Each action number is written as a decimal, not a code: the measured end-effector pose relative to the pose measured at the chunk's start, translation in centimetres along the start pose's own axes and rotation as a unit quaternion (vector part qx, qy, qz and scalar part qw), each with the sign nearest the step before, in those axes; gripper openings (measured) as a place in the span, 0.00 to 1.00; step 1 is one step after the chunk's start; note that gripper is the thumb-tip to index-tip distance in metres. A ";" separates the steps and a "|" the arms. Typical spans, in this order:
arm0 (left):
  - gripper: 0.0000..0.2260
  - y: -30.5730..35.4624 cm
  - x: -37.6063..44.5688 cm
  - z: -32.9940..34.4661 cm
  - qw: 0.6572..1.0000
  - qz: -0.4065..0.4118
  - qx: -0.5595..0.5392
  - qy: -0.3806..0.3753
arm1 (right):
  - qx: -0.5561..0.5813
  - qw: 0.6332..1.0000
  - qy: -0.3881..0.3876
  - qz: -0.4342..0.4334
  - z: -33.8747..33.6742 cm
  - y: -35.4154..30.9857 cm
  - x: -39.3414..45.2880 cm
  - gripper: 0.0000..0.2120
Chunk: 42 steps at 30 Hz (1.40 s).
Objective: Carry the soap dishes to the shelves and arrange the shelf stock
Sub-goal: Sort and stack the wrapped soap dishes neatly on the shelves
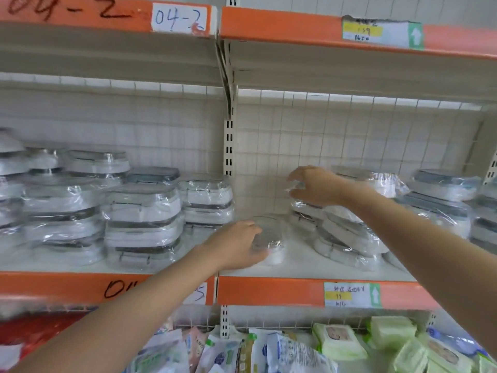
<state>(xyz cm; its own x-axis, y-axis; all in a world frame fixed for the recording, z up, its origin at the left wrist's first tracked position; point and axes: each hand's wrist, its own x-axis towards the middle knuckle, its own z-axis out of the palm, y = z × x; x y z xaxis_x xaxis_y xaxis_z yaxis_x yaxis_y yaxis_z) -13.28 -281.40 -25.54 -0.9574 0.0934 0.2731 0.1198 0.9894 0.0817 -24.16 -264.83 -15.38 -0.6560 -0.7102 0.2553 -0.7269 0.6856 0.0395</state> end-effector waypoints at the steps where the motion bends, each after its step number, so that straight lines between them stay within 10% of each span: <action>1: 0.28 0.0 -0.9 -0.6 1.000 -0.011 -0.008 0.010 | 0.010 1.000 -0.015 -0.005 0.7 -0.6 0.2 0.21; 9: 0.24 -1.9 -3.7 -1.7 0.998 -0.044 -0.037 -0.017 | 0.128 0.980 -0.142 -0.061 6.2 -4.5 -0.1 0.24; 17: 0.16 -3.3 -3.4 -2.4 0.992 -0.084 0.050 -0.084 | 0.137 0.984 -0.080 -0.085 6.2 -4.4 -0.7 0.13; 30: 0.29 -1.7 -2.2 -2.9 0.996 -0.021 0.037 -0.084 | 0.112 0.989 -0.093 -0.026 6.3 -3.7 -1.0 0.14; 42: 0.29 -2.1 -3.5 -2.6 0.997 -0.016 0.031 -0.074 | 0.150 0.989 0.006 -0.010 3.6 -6.9 4.1 0.33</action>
<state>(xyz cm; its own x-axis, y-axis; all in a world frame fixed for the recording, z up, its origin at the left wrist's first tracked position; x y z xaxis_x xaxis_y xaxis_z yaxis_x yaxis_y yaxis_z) -9.50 -284.07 -24.18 -0.9892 0.0729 0.1275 0.0771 0.9966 0.0279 -22.56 -272.97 -18.05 -0.6395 -0.7204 0.2684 -0.7686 0.5916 -0.2433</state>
